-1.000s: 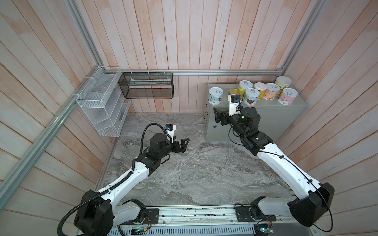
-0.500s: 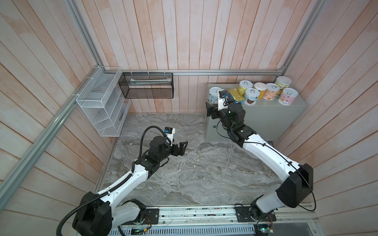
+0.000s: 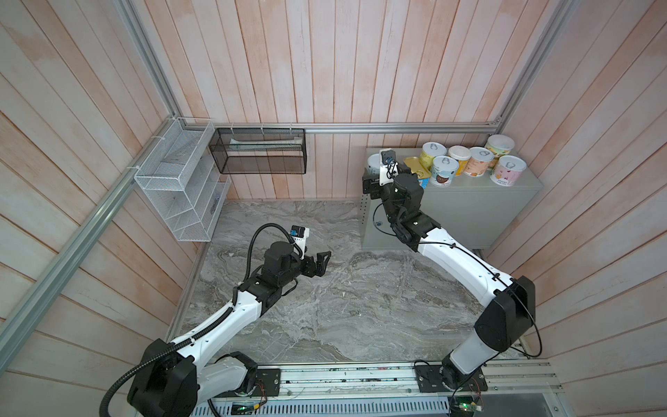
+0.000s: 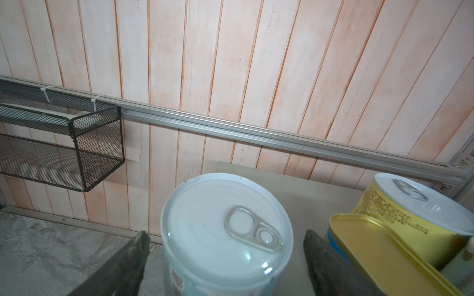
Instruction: Place and organize the canned foods onto the counter
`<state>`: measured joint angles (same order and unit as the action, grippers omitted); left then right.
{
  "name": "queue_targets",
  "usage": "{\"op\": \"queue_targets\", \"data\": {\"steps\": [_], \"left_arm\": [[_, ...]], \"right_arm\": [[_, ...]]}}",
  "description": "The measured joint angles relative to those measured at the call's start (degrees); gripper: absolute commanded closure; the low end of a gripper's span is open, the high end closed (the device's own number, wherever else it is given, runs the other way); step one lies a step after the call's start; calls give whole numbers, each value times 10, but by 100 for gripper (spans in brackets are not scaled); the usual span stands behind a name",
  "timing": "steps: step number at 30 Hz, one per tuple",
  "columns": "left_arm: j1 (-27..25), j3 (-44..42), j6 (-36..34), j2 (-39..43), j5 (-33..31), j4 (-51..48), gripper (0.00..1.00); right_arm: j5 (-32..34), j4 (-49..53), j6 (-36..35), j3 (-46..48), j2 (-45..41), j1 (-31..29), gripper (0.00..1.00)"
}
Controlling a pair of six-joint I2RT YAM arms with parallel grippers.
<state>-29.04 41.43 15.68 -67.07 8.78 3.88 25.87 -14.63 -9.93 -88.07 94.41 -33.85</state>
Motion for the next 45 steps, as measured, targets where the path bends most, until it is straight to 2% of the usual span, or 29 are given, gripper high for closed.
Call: {"op": "queue_targets", "data": {"steps": [20,33,39,42,45], "left_arm": [[0,-4,1,0,15,0,0],[0,-6,4,9,17,-3,0],[0,-6,1,28,1,-17,0],[0,-7,-5,42,-19,-21,0],[2,-9,-11,59,-58,-21,0]], "right_arm": [[35,43,-7,-26,0,13,6],[19,78,-3,-41,-15,12,3],[5,85,9,-6,-93,-8,2],[6,84,17,40,-154,-24,2],[8,80,31,124,-226,-38,2]]}}
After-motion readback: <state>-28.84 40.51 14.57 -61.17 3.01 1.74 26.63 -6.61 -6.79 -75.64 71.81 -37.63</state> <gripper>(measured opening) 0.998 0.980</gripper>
